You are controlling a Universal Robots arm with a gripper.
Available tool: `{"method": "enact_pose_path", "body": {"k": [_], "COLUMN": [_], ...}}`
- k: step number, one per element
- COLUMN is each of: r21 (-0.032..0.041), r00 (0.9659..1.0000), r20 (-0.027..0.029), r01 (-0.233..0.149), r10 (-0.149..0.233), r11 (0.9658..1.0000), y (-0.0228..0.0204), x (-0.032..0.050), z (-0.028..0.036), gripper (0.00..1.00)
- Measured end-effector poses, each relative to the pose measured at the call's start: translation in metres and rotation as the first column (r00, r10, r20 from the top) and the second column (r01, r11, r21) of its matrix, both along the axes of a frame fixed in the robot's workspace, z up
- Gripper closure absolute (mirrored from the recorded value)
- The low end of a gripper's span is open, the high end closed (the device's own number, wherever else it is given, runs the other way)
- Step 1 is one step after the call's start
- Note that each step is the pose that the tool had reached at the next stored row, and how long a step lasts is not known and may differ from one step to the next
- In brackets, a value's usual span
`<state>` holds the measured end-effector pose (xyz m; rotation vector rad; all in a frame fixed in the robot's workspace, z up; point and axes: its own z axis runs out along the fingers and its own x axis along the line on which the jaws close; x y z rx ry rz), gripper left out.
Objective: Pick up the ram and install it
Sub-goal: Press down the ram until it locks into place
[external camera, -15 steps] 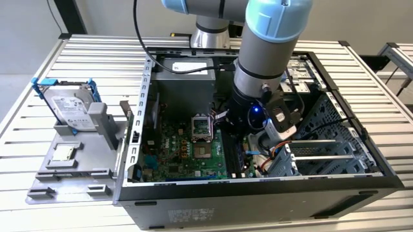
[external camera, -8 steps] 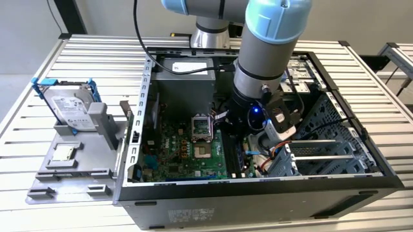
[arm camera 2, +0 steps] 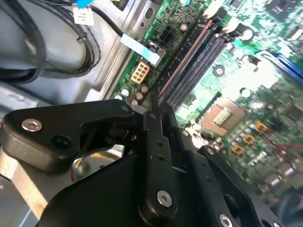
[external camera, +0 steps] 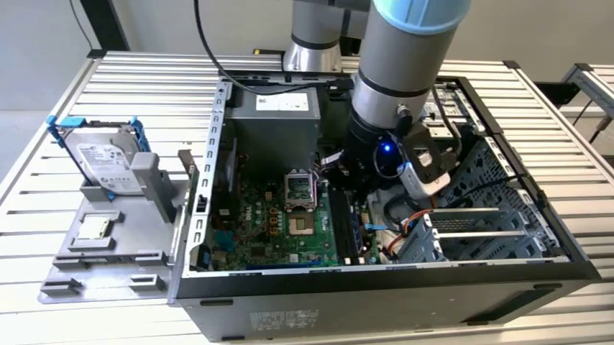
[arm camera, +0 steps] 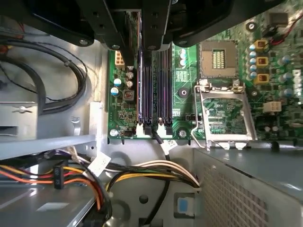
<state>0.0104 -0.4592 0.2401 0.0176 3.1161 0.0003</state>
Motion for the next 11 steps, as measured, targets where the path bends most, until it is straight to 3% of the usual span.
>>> {"method": "enact_pose_path", "body": {"k": [1,4,5,11], "r21": [0.0,0.0004,0.0003,0.0003], "r00": [1.0,1.0,1.0,1.0], "r20": [0.0,0.0,0.0,0.0], "r01": [0.0,0.0,0.0,0.0], "r10": [0.0,0.0,0.0,0.0], "r11": [1.0,1.0,1.0,1.0], "y": [0.0,0.0,0.0,0.0], "x": [0.0,0.0001,0.0,0.0], "z": [0.004,0.0044,0.0045,0.0045], "gripper": [0.0,0.0,1.0,1.0]}}
